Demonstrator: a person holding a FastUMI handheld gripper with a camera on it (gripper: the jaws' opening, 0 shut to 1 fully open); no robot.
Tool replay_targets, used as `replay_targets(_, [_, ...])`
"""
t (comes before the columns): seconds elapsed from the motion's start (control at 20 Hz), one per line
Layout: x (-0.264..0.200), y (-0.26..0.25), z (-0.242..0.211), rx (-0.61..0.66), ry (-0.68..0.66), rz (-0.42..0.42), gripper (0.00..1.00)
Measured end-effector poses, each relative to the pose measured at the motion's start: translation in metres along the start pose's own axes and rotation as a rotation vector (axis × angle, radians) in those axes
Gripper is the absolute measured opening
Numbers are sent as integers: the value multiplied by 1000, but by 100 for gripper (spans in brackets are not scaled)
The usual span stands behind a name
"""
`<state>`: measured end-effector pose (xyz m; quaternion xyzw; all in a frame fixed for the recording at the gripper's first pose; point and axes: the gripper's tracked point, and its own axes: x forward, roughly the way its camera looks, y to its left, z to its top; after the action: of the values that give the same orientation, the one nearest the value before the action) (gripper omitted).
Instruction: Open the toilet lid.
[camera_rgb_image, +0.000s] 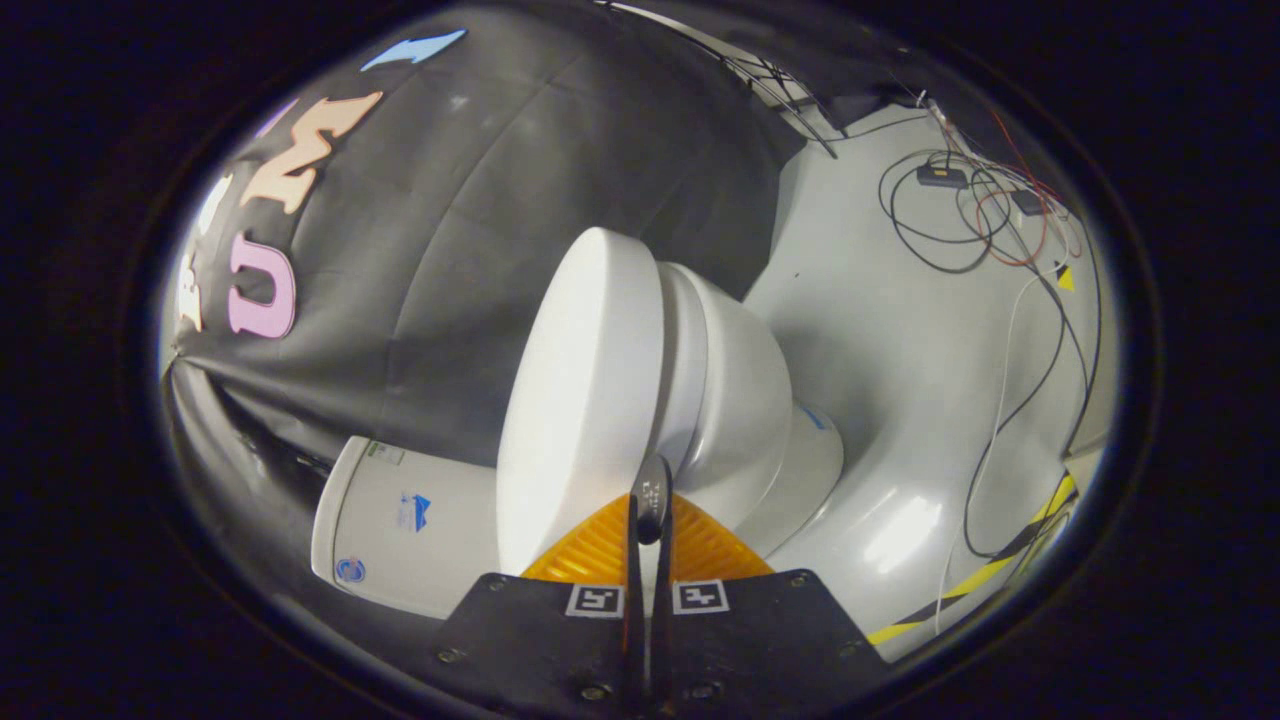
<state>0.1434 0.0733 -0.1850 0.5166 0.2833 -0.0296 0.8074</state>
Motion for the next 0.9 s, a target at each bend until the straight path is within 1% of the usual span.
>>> replay_targets(0.15, [4,-1,1,111,9,12,3])
replay_targets(0.25, [4,-2,1,133,14,15,3])
replay_targets(0.3, [3,0,3,111,9,17,3])
replay_targets(0.4, [3,5,5,-10,-12,16,3])
replay_targets(0.45, [-3,4,2,-53,-9,2,1])
replay_targets(0.5, [-3,6,4,-58,-18,-3,1])
replay_targets(0.65, [-8,14,5,4,-38,22,1])
replay_targets(0.7, [-10,17,5,-1,-44,22,1])
replay_targets(0.8, [-10,19,6,-23,-58,3,1])
replay_targets(0.9, [-12,21,7,-7,-63,-16,1])
